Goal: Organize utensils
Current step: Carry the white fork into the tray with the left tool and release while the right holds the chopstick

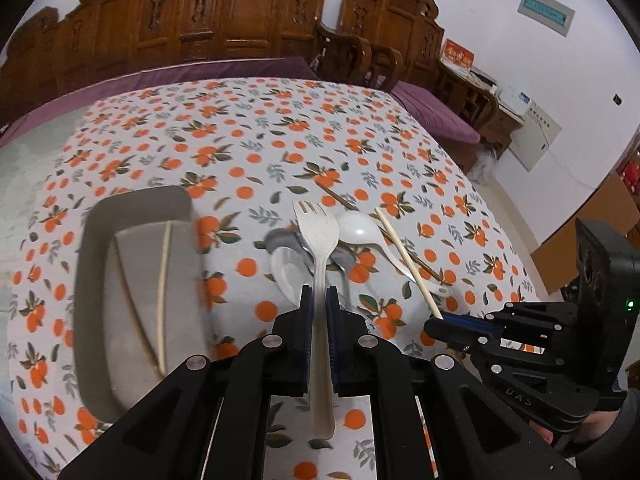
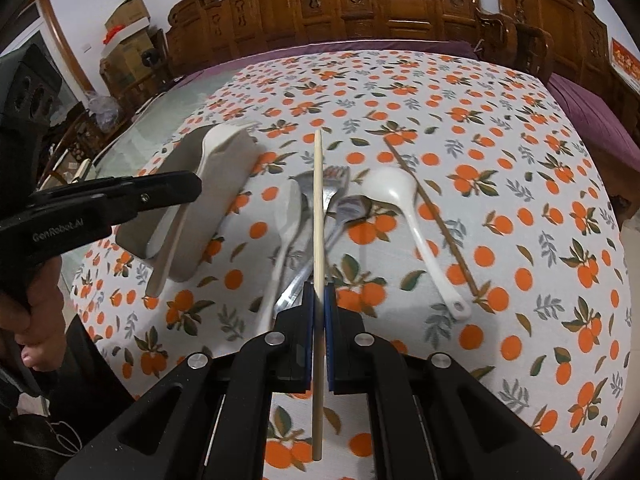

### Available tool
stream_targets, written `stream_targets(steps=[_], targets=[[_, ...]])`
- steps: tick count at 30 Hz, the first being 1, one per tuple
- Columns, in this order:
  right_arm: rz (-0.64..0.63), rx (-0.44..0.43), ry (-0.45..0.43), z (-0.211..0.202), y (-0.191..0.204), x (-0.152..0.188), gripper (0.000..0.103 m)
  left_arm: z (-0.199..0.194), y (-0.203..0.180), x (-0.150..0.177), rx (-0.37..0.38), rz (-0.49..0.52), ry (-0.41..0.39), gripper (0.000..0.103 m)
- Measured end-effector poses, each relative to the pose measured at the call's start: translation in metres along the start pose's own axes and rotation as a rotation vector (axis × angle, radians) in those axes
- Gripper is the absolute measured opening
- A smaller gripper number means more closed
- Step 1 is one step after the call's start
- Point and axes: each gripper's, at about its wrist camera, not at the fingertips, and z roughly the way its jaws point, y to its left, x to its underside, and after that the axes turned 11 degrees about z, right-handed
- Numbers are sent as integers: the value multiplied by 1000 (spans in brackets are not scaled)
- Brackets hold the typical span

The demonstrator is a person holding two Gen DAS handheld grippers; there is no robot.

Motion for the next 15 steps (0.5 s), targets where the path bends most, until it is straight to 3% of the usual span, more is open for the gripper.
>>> stream_targets(steps=[15], targets=[[-36,-24,-15,-2,41,-10,6,-31,46,8,-53,-30,-28,6]])
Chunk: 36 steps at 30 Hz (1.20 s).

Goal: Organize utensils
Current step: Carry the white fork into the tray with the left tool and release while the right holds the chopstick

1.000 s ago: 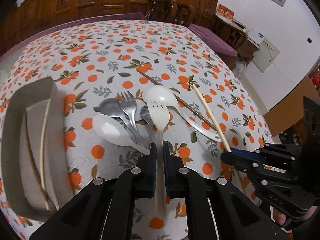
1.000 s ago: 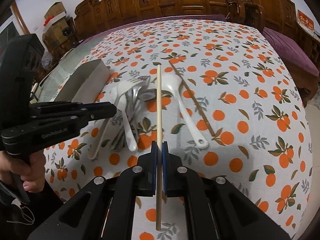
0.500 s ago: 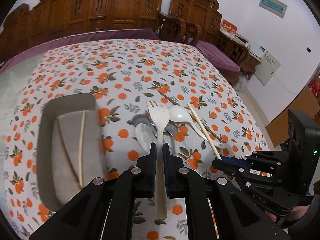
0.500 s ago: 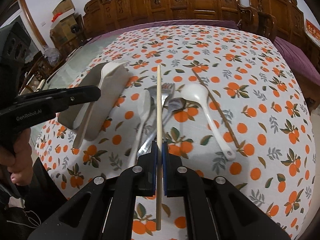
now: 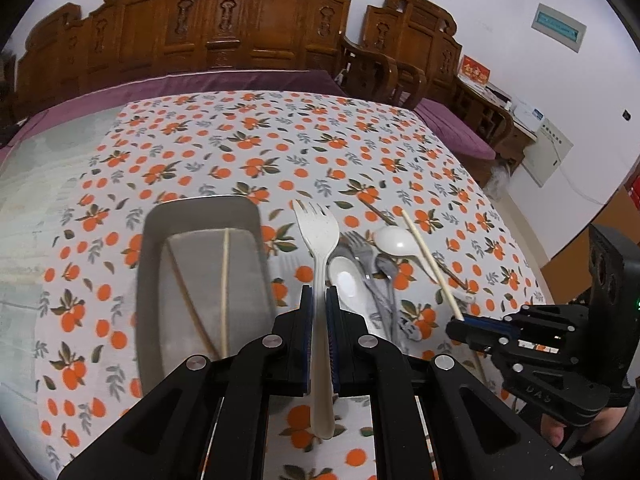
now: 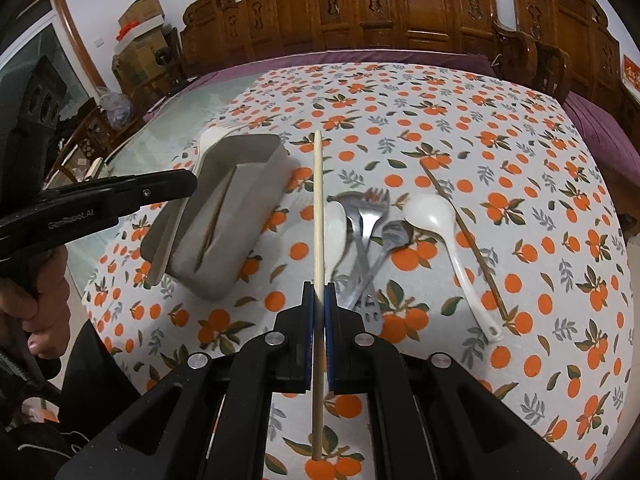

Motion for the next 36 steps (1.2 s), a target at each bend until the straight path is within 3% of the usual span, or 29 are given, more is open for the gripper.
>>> stream_targets(steps=[13,29,34,36], targets=[[-27,-19,-4,1,25,-9,6,21,57,9,-61,-19,60,6],[-39,-21,15,10,36,-12,6,72,86,28,-88,-39,181,6],[-48,-23,18,12,42,-13,6,67,90,31,-100,-60,184,19],[-52,-25,19,13,46,-15,6,57,90,30,-96,-64,162,30]])
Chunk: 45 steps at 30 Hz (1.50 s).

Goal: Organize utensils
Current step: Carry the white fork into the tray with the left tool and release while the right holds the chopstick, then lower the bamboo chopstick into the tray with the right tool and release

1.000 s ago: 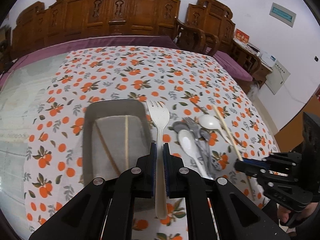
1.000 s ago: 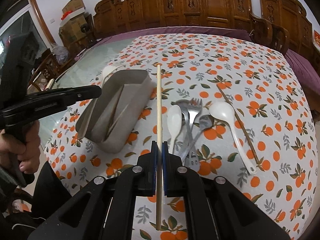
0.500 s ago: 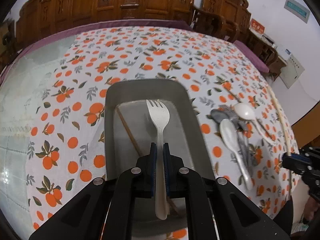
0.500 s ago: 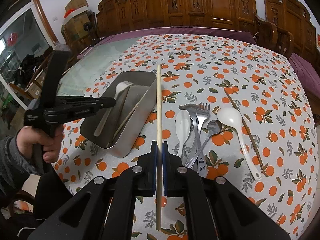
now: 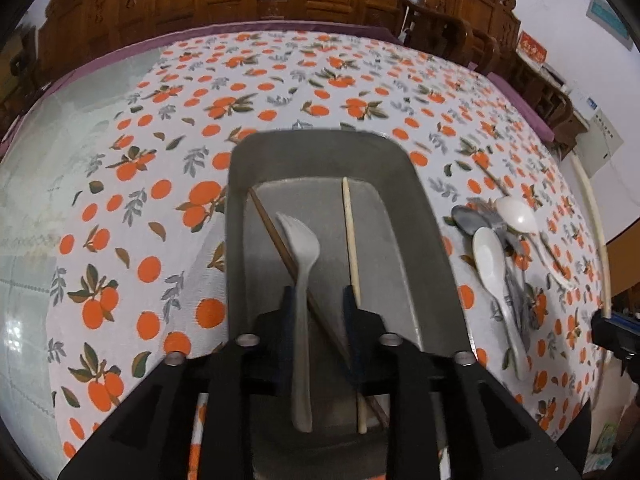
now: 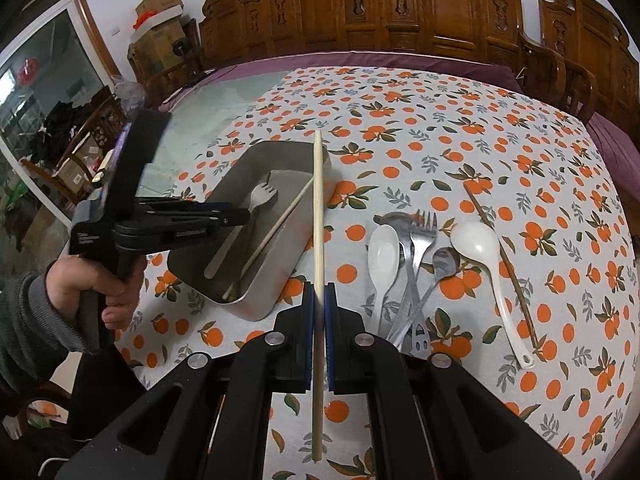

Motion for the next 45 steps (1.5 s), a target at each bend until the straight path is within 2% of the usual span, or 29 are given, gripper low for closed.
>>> stream_targets(steps=[2,6,13,19,21,26,38,45], targets=[[-6,-2,-1,2,5,-3,6,-12,0,1,-3,6,-22,35],[-12,-18,-1,8,18,-9,6,-38,3,4,-18,14,-66,53],[-45,-43,10,24,47,-18,6,-71,15,21,-63,19,-116,60],[-78,-58,30,38,69,-21,6,-90,27,36,-86,15,-134,77],[-86,-61,36,43,75,-22,6,-94,31,40,-103,12,-136,86],[-99,-62,54,59,85,-28,6,-104,43,49,-108,-11,-145,93],[4,-91,85,98,83,-53,6,-114,60,58,-136,-45,-158,93],[28,-63,92,118,78,-60,6,-118,61,60,-140,-48,-165,93]])
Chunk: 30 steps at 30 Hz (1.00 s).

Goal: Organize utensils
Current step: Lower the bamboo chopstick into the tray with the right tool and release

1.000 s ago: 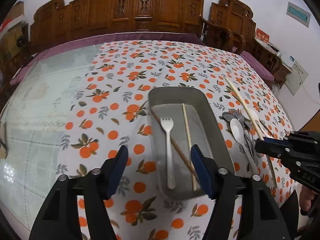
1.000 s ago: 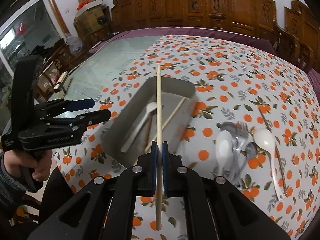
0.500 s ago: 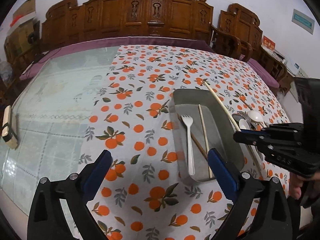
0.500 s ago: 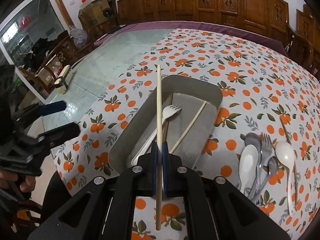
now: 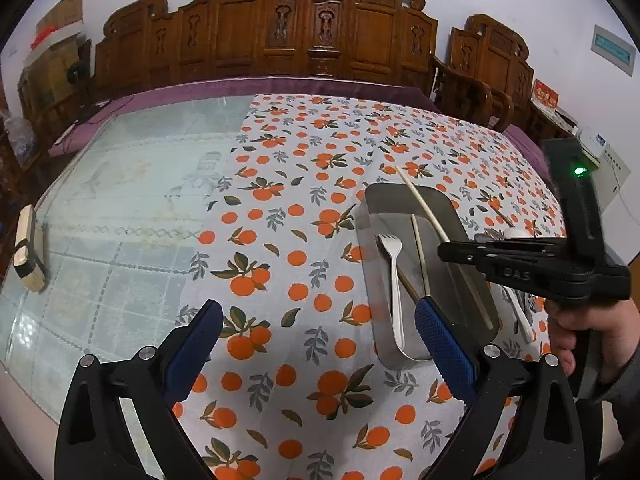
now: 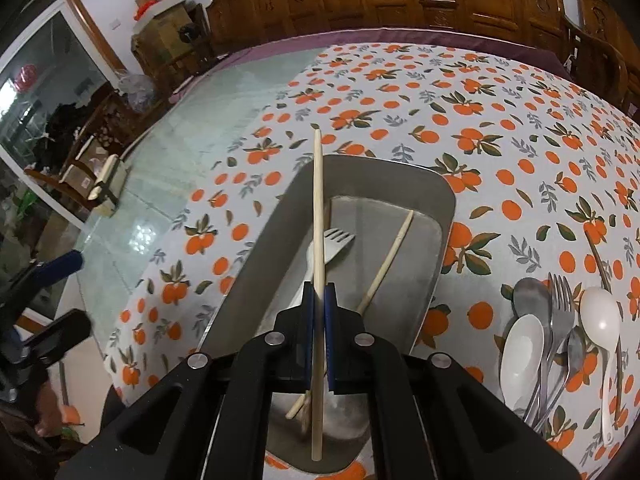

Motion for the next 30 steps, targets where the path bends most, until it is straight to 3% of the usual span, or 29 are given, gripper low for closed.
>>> stream_targets(steps=[10,18,26,30], targets=[[14,34,34,23,-9,4,6,-6,-2,-3,-3,5,-10,93],[-6,42,2,10,-12,6,7,-10,-10,-6,-4,11,-18,93],[-66,49,-108,-52,-24,16,7,-13,-28,-12,4,24,-31,93],[-77,67,-149,-85,-40,34,22,-10,-43,-15,18,33,-32,93]])
